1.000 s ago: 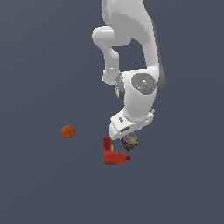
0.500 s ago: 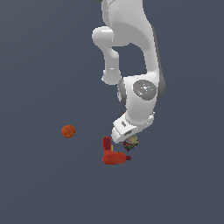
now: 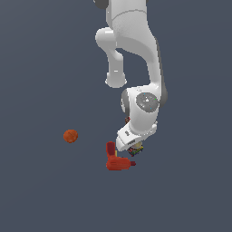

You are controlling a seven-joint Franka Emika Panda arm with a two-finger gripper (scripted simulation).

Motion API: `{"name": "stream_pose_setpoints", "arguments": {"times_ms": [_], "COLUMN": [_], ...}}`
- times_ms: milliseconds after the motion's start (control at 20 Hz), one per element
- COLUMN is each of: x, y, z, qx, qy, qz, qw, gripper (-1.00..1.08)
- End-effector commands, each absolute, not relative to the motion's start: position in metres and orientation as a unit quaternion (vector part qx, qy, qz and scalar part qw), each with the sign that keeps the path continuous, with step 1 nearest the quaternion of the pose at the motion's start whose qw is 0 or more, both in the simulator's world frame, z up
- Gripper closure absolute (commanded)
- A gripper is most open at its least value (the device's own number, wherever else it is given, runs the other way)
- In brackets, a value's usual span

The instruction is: Pick up a designated object from a clutter of objects.

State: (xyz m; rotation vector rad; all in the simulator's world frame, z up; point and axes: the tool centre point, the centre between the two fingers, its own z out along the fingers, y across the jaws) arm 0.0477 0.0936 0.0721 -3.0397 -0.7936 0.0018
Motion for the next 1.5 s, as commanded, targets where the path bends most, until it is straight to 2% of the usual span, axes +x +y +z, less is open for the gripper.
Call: {"name": "stream_pose_setpoints", "arguments": {"times_ms": [0, 200, 250, 950, 1450], "x": [0.048, 0.049, 0.049, 0.049, 0.054], "y": [0.094, 0.094, 0.094, 0.09, 0.055], "z": [0.063, 0.058, 0.058, 0.064, 0.118], "qx": [-0.967, -0.967, -0.967, -0.968, -0.968], "qy": [-0.253, -0.253, -0.253, -0.252, -0.253], "qz": [0.0, 0.0, 0.0, 0.0, 0.0], "qw": [0.0, 0.0, 0.0, 0.0, 0.0], "gripper": [-0.92, -0.92, 1.08, 1.08, 1.08]}}
